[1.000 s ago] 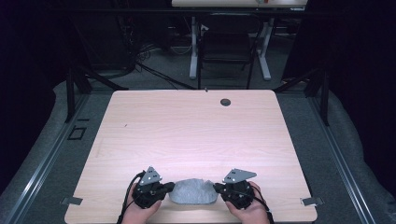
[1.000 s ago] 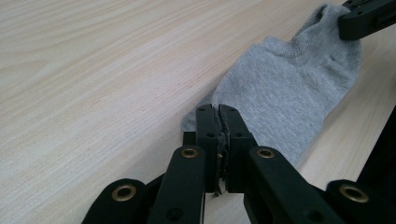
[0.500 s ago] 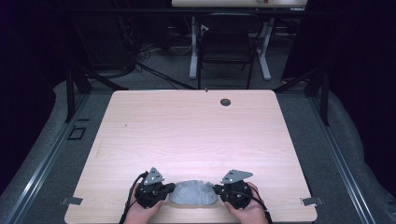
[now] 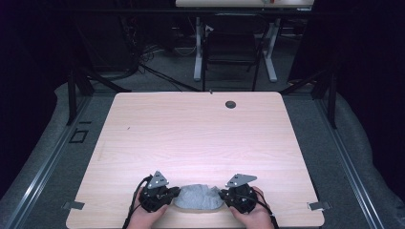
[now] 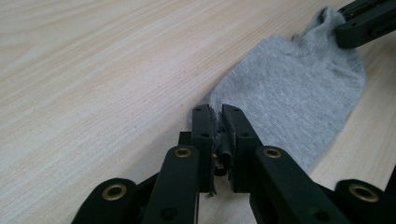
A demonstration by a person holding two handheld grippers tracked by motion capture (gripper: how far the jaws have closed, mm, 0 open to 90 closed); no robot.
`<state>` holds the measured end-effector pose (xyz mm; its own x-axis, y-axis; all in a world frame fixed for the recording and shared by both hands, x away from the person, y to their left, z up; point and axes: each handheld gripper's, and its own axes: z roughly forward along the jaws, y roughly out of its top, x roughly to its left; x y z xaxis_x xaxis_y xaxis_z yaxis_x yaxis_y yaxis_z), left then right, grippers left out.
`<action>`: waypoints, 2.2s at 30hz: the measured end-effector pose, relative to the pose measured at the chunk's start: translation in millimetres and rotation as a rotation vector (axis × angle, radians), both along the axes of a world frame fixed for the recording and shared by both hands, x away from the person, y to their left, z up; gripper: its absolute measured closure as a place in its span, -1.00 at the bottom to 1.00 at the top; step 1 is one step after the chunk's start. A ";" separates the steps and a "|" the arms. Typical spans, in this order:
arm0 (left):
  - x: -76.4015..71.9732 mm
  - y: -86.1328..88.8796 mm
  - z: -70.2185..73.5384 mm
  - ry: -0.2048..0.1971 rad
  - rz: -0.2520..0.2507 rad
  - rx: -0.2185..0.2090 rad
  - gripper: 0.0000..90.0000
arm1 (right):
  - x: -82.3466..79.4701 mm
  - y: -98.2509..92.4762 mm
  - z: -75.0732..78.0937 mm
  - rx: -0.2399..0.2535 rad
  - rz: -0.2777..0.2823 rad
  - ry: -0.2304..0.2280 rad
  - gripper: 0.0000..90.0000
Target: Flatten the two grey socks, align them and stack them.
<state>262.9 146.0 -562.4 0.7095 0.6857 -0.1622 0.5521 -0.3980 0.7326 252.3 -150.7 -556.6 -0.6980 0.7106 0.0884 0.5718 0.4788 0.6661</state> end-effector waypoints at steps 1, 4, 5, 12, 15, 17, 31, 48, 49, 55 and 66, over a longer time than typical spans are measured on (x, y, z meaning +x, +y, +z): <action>-0.5 1.2 2.5 -0.007 0.000 -0.009 0.80 | -0.2 -0.9 1.5 0.008 -0.005 -0.010 0.77; -1.8 4.0 10.2 -0.040 0.005 -0.024 0.69 | -1.6 -4.5 9.4 0.048 -0.017 -0.041 0.71; -2.6 4.2 12.3 -0.043 0.006 -0.032 0.66 | -2.3 -5.0 12.0 0.066 -0.020 -0.054 0.70; -8.8 -4.8 13.1 -0.046 -0.042 -0.022 0.55 | -8.5 9.7 15.5 0.091 0.070 -0.088 0.58; -8.8 -9.0 7.5 -0.044 -0.058 -0.006 0.46 | -7.8 18.6 8.3 0.042 0.093 -0.099 0.51; -8.5 -10.4 4.2 -0.046 -0.069 0.009 0.40 | -5.9 21.1 3.6 0.016 0.096 -0.094 0.47; -8.3 -16.1 -10.5 -0.020 -0.099 0.045 0.33 | -3.9 18.6 -9.6 -0.016 0.083 -0.035 0.39; -9.1 -13.7 -13.0 -0.018 -0.103 0.049 0.33 | -4.1 13.4 -13.7 -0.002 0.065 0.000 0.42; -8.6 -13.5 -12.9 -0.016 -0.101 0.047 0.33 | -3.8 13.3 -13.0 -0.014 0.065 0.000 0.42; -1.9 -12.8 -13.6 -0.027 -0.084 0.039 0.32 | 1.2 14.7 -12.8 -0.002 0.055 -0.004 0.41; 11.5 -10.2 -14.8 -0.025 -0.060 0.017 0.32 | 17.1 16.2 -13.6 0.020 0.040 0.002 0.42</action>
<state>274.4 135.8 -577.2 0.7533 0.6441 -0.1329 0.5084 -0.4422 0.7389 269.4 -134.5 -570.2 -0.7258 0.6800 0.1036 0.5535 0.4879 0.6750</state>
